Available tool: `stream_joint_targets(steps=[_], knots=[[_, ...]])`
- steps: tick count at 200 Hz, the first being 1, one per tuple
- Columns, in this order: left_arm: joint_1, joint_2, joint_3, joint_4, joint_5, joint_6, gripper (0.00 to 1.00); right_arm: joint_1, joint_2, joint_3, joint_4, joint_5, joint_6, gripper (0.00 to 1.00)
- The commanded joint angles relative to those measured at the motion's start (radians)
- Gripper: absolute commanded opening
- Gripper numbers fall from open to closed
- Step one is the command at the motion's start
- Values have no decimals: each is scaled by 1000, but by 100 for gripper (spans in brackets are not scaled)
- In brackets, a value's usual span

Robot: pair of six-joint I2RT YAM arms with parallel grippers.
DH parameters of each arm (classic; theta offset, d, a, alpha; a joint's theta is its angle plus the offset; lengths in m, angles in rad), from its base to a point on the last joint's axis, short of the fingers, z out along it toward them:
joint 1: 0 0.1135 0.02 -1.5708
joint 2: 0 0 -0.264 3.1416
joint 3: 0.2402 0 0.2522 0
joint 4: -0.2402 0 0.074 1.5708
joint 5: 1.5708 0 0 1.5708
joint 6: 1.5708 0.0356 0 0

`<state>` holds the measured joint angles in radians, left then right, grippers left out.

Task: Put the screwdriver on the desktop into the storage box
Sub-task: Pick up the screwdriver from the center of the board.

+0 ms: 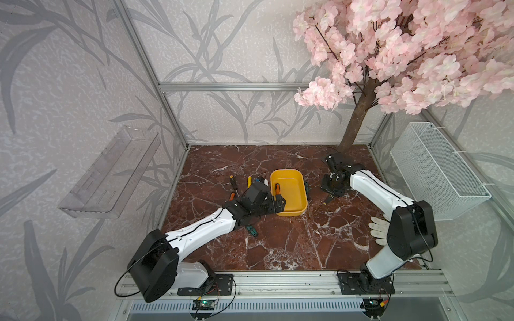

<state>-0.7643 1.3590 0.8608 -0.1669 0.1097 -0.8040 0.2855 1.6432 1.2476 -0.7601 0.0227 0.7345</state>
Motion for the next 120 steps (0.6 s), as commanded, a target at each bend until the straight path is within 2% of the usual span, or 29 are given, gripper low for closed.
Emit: stream_joint_targets(steps=[1, 48, 120], knots=[[-43, 57, 57, 21, -28, 20, 98, -30, -3, -23, 23, 16, 23, 46], [-91, 107, 83, 9, -48, 26, 99, -89, 68, -45, 51, -7, 26, 46], [-99, 66, 46, -8, -76, 23, 99, -95, 194, -15, 66, -17, 61, 46]])
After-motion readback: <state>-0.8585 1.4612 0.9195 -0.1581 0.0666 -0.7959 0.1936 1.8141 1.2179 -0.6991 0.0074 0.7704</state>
